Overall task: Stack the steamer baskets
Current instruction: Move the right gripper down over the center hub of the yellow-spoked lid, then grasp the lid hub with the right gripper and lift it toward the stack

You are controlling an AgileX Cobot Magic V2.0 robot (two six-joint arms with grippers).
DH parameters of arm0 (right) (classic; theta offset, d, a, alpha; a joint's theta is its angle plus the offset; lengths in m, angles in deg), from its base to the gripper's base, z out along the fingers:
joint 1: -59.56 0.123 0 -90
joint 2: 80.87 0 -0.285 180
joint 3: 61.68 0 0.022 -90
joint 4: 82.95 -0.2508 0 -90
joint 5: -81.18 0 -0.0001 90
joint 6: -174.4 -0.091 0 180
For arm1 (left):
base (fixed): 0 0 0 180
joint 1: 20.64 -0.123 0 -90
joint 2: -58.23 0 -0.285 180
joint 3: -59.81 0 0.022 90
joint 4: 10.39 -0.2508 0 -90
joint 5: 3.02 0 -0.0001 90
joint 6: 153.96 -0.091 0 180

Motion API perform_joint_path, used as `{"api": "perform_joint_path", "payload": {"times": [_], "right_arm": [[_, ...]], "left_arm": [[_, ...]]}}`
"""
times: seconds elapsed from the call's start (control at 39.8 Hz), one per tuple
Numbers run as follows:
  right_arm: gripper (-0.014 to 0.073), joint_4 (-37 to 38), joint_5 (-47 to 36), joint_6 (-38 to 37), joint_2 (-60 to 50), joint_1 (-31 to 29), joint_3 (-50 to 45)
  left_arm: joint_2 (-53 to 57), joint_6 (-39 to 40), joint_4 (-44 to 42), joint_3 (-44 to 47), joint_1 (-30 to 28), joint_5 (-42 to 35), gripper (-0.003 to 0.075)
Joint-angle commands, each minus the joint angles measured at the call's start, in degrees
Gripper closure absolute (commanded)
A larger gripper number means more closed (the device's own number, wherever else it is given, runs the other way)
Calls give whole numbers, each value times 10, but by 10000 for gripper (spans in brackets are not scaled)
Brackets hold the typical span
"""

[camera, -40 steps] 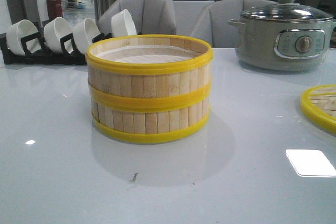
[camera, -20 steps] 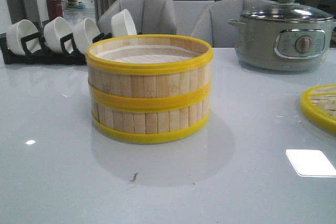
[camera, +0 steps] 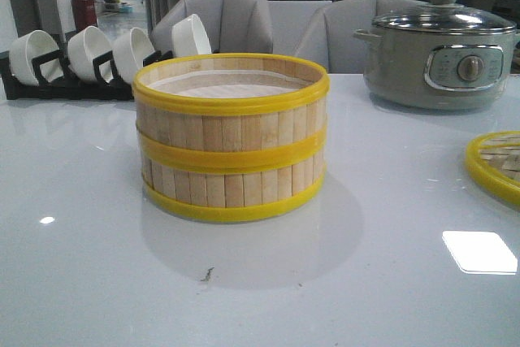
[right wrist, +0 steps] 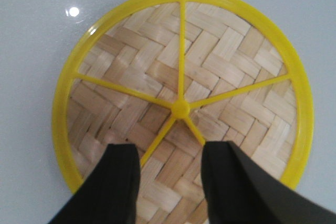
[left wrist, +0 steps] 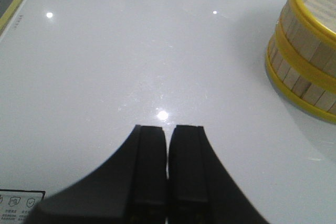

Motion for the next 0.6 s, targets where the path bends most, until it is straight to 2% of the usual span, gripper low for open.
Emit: {"api": "perform_joint_path", "payload": {"times": [0.0, 0.23, 0.58], "right_arm": [[200, 5, -11, 4, 15, -5, 46], [200, 5, 17, 4, 81, -5, 88], [200, 6, 6, 4, 101, -5, 88]], "left_arm": [[-2, 7, -1, -17, -1, -43, 636], [-2, 7, -1, -17, -1, -43, 636], [-2, 7, -1, -17, -1, -43, 636]]}}
